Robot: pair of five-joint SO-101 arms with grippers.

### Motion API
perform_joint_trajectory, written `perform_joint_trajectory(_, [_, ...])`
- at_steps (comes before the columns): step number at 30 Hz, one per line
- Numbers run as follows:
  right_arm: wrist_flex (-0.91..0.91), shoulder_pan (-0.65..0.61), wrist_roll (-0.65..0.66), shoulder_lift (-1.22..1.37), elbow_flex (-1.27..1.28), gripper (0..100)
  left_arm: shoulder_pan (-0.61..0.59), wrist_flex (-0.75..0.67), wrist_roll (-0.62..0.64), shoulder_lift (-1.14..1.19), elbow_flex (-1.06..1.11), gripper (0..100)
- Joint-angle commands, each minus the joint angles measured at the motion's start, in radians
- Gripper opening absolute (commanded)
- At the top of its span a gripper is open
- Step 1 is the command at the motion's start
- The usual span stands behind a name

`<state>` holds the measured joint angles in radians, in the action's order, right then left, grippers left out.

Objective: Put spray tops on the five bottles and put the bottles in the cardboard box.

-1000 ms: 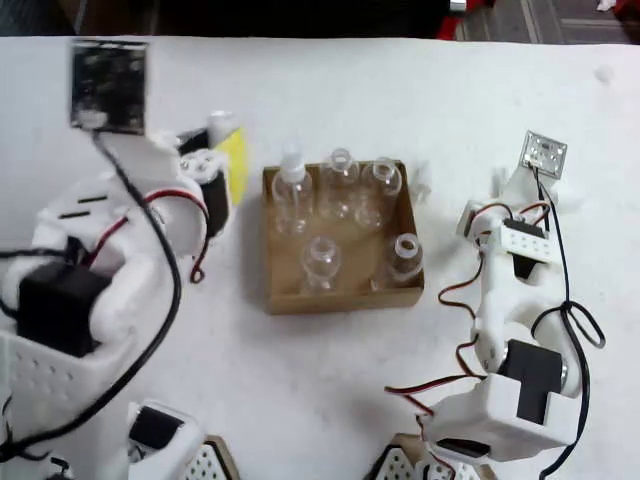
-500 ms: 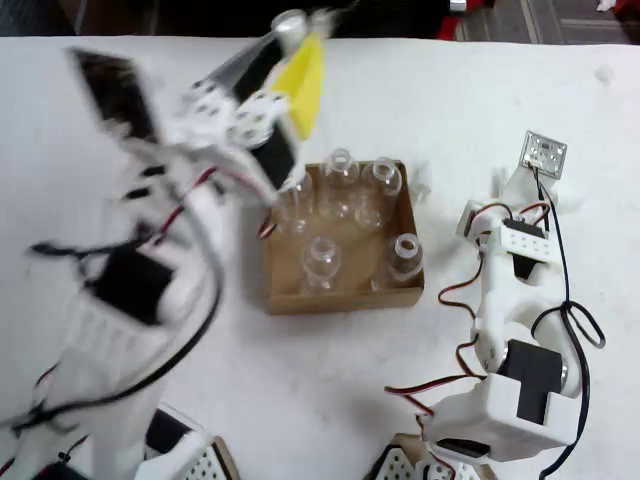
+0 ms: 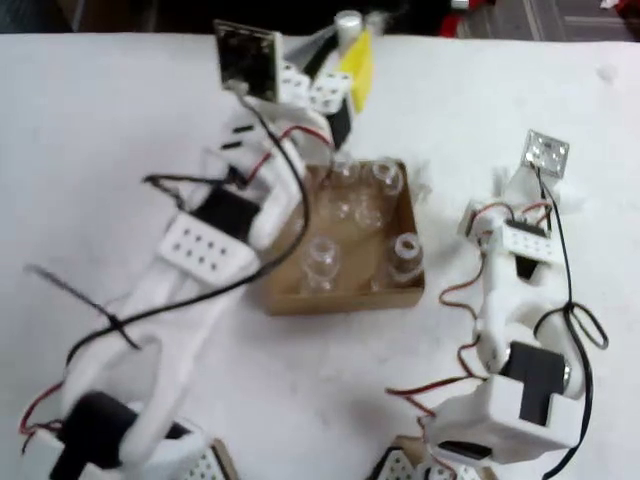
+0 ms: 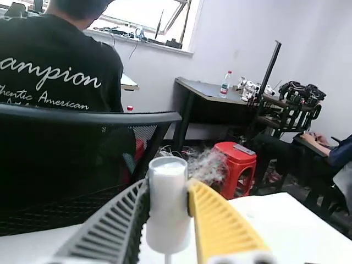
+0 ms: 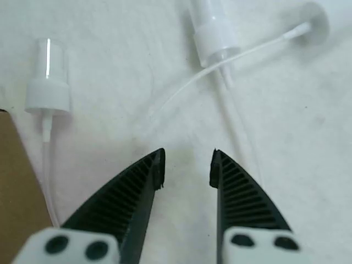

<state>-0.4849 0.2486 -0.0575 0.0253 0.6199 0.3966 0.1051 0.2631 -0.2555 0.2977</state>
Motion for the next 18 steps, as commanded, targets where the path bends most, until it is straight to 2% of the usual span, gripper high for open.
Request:
perform_joint_trajectory(1, [0.018,-0.007,0.009,-0.004,-0.040,11.8,-0.035,-0.104,-0.021,0.013,0.023,2])
perform_joint_trajectory(5, [0.018,-0.008,0.009,-0.004,-0.040,11.8,-0.056,-0.173,-0.069,0.030,0.057,2])
perform_joint_trajectory(18, [0.018,-0.008,0.009,-0.004,-0.040,11.8,-0.047,-0.173,-0.064,0.033,0.080,2])
